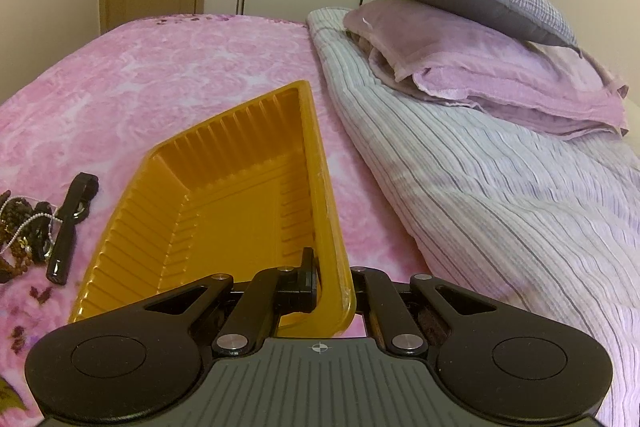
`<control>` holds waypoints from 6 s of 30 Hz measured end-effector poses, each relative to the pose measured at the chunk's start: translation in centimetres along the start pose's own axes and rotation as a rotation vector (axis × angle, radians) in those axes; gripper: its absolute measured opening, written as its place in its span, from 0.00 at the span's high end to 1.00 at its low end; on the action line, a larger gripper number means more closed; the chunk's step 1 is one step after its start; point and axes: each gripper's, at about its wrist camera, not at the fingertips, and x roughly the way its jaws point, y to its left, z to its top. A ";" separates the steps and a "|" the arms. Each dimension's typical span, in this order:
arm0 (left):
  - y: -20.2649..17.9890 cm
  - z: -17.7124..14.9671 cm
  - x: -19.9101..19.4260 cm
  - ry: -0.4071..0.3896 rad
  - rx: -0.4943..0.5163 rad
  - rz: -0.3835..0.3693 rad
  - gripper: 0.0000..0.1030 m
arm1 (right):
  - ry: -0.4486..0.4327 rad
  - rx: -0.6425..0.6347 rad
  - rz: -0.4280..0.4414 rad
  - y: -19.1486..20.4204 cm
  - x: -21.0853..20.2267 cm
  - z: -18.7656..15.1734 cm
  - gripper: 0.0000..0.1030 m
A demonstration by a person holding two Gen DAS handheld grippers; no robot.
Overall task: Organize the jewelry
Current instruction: 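Grasp the brown bead strand with the left gripper and lift it, then lower the brown beads into the tray and open the left gripper while the right gripper holds the tray, then grasp the black cylindrical case with the left gripper and lift it, then place the black case in the tray and open the left gripper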
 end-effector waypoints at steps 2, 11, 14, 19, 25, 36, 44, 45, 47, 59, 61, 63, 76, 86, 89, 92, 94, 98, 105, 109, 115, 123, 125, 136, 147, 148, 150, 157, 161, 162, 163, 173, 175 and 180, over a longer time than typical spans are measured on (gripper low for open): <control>0.0 0.0 0.6 0.016 0.060 -0.030 0.75 | 0.003 0.003 -0.001 -0.1 0.1 0.0 0.96; 0.7 0.7 -2.7 -0.014 0.087 -0.023 0.94 | -0.005 0.006 -0.003 0.2 0.1 0.0 0.96; 2.0 1.0 -5.2 -0.054 0.037 -0.004 0.94 | -0.011 0.003 -0.002 0.3 -0.1 0.0 0.96; 4.7 2.6 -9.6 -0.128 -0.032 0.041 0.95 | -0.021 0.002 0.002 0.6 -0.4 0.3 0.96; 7.5 5.2 -14.5 -0.205 -0.076 0.079 0.95 | -0.024 0.008 0.002 0.6 -0.4 0.2 0.96; 8.3 9.2 -19.2 -0.310 -0.065 0.085 0.95 | -0.031 0.010 0.008 0.6 -0.7 0.3 0.95; 7.8 11.7 -19.6 -0.335 -0.051 0.074 0.95 | -0.033 0.011 0.012 0.6 -0.7 0.4 0.95; 7.7 12.1 -19.5 -0.337 -0.053 0.070 0.95 | -0.033 0.009 0.012 0.6 -0.7 0.5 0.95; 7.6 13.1 -19.2 -0.341 -0.062 0.051 0.95 | -0.032 0.006 0.013 0.6 -0.7 0.5 0.95; 3.6 19.2 -15.1 -0.386 -0.059 -0.113 0.95 | 0.062 -0.082 0.044 0.3 -0.2 0.6 0.96; 2.9 19.9 -14.4 -0.389 -0.059 -0.139 0.95 | 0.102 -0.113 0.053 0.3 0.1 0.8 0.96; 2.3 20.6 -13.7 -0.390 -0.056 -0.156 0.94 | 0.139 -0.139 0.063 0.2 0.3 0.9 0.96; 0.4 22.6 -9.1 -0.317 -0.078 -0.267 0.94 | 0.226 -0.275 0.077 0.6 1.3 2.1 0.96; -0.8 21.4 -4.9 -0.208 -0.107 -0.312 0.94 | 0.230 -0.261 0.083 0.6 1.4 2.0 0.96; -0.8 21.1 -4.0 -0.184 -0.124 -0.319 0.94 | 0.230 -0.261 0.085 0.6 1.3 2.0 0.96; -0.8 20.8 -3.5 -0.168 -0.140 -0.324 0.94 | 0.226 -0.262 0.084 0.7 1.3 2.0 0.96; -0.7 20.7 -3.4 -0.162 -0.148 -0.332 0.93 | 0.225 -0.263 0.084 0.7 1.3 2.0 0.96; -0.4 20.5 -3.6 -0.164 -0.156 -0.331 0.88 | 0.226 -0.261 0.085 0.6 1.3 2.0 0.96; 2.0 17.6 -5.7 -0.195 -0.235 -0.268 0.78 | 0.215 -0.259 0.084 0.7 1.0 1.9 0.95; 4.0 13.7 -6.5 -0.188 -0.322 -0.176 0.71 | 0.213 -0.257 0.084 0.7 1.0 1.8 0.95; 5.5 7.4 -6.7 -0.142 -0.408 0.029 0.60 | 0.209 -0.252 0.082 0.7 0.9 1.8 0.95; 3.5 2.3 -4.8 -0.118 -0.551 0.097 0.44 | 0.209 -0.252 0.081 0.6 0.9 1.8 0.96; 2.1 1.9 -4.1 -0.130 -0.576 0.098 0.45 | 0.206 -0.254 0.080 0.7 0.9 1.8 0.96; -3.4 3.4 1.4 -0.112 -0.680 0.055 0.66 | 0.208 -0.255 0.080 0.6 0.9 2.0 0.96; -4.0 3.5 2.2 -0.063 -0.641 0.058 0.77 | 0.233 -0.273 0.082 0.7 1.3 1.7 0.96; -4.2 3.4 1.9 -0.060 -0.630 0.048 0.77 | 0.236 -0.276 0.081 0.7 1.3 1.7 0.96; -4.5 2.9 1.2 -0.053 -0.615 0.034 0.77 | 0.238 -0.280 0.082 0.7 1.3 1.7 0.96; -4.4 3.2 1.6 -0.056 -0.622 0.057 0.78 | 0.240 -0.282 0.082 0.7 1.3 1.7 0.96; -4.4 3.3 2.0 -0.053 -0.615 0.071 0.80 | 0.243 -0.277 0.079 0.7 1.4 1.6 0.96; -4.3 3.2 1.9 -0.056 -0.616 0.069 0.81 | 0.244 -0.276 0.078 0.7 1.5 1.5 0.96; -4.3 3.1 1.6 -0.063 -0.617 0.063 0.81 | 0.245 -0.274 0.078 0.6 1.5 1.5 0.96; -3.9 2.5 -1.0 -0.126 -0.686 0.011 0.81 | 0.243 -0.275 0.076 0.7 1.4 1.4 0.96; -3.6 2.8 -1.5 -0.142 -0.704 0.008 0.81 | 0.242 -0.274 0.076 0.7 1.4 1.4 0.96; -3.4 4.6 -2.5 -0.208 -0.723 -0.036 0.81 | 0.240 -0.275 0.076 0.7 1.4 1.5 0.96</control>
